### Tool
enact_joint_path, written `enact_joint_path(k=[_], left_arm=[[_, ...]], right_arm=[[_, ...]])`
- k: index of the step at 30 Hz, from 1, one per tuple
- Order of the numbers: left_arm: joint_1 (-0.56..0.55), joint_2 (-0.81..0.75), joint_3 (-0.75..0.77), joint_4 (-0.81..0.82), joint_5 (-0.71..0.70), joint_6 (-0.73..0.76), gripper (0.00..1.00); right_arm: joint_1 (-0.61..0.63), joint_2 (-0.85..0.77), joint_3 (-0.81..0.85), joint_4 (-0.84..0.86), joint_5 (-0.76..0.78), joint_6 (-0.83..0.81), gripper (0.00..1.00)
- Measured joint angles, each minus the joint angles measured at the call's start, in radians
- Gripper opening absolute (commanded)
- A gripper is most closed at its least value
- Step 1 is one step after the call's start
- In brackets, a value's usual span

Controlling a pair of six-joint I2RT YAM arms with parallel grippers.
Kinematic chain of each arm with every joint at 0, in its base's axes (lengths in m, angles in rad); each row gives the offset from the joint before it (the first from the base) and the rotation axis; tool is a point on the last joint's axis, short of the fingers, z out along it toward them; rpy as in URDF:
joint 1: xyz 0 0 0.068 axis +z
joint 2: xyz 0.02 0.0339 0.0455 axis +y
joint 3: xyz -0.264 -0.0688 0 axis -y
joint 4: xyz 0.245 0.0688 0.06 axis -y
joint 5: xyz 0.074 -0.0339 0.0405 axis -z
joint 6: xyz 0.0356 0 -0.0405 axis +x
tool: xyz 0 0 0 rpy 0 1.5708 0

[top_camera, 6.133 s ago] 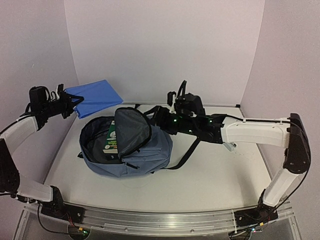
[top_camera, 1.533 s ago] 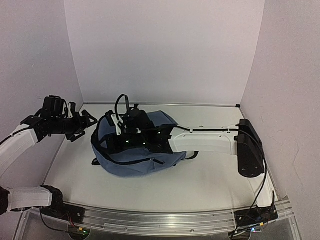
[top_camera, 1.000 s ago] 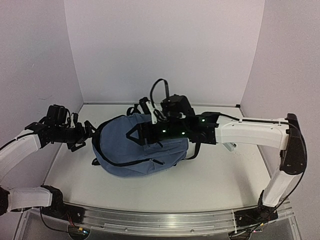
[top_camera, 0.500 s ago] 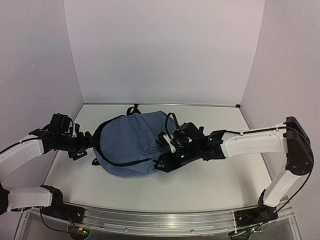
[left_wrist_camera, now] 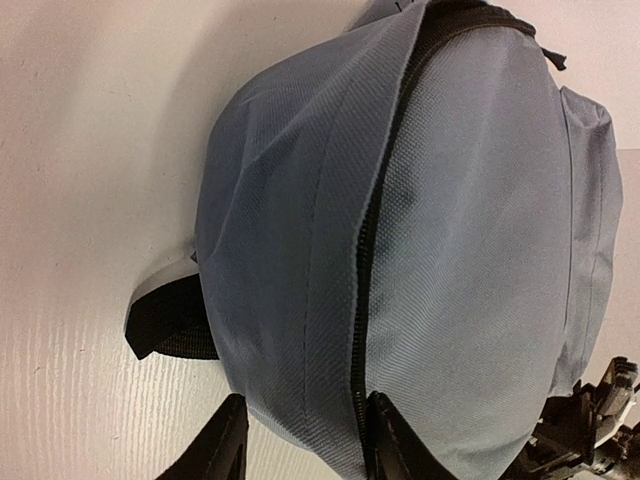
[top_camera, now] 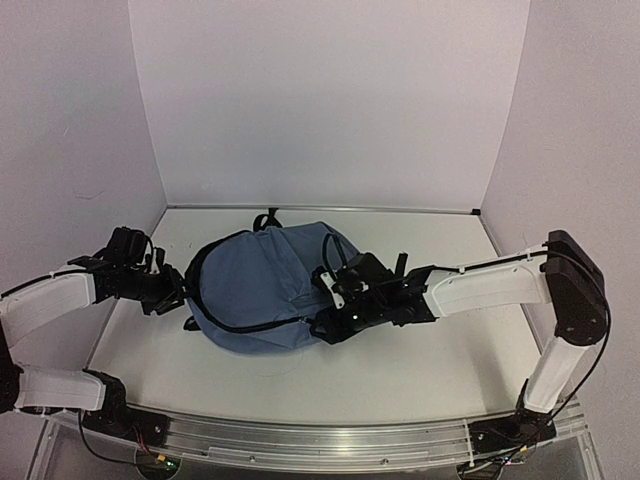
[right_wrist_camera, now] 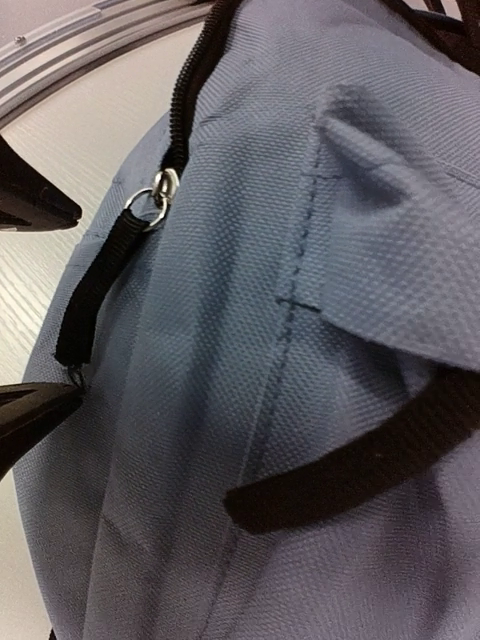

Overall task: Pack the student bag
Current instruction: Adjust the student bag at the center of the board.

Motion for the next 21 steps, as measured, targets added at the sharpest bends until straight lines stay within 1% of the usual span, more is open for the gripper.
enact_joint_path(k=[3, 7, 8, 11, 12, 21], left_arm=[[0.0, 0.005, 0.0, 0.007, 0.001, 0.0, 0.16], [0.0, 0.009, 0.0, 0.019, 0.012, -0.001, 0.02], [0.0, 0.01, 0.0, 0.02, 0.015, 0.0, 0.01], [0.0, 0.015, 0.0, 0.022, 0.021, 0.001, 0.0], [0.0, 0.016, 0.0, 0.022, 0.022, 0.0, 0.0], [0.0, 0.029, 0.0, 0.049, 0.059, -0.001, 0.0]], right_arm=[[0.003, 0.014, 0.007, 0.02, 0.03, -0.008, 0.42], [0.011, 0.05, 0.027, 0.041, 0.063, -0.012, 0.23], [0.014, 0.06, 0.033, 0.044, 0.069, -0.012, 0.18], [0.025, 0.076, 0.042, 0.052, 0.087, -0.006, 0.03], [0.028, 0.076, 0.044, 0.053, 0.09, -0.004, 0.0], [0.077, 0.056, 0.047, 0.059, 0.085, -0.006, 0.0]])
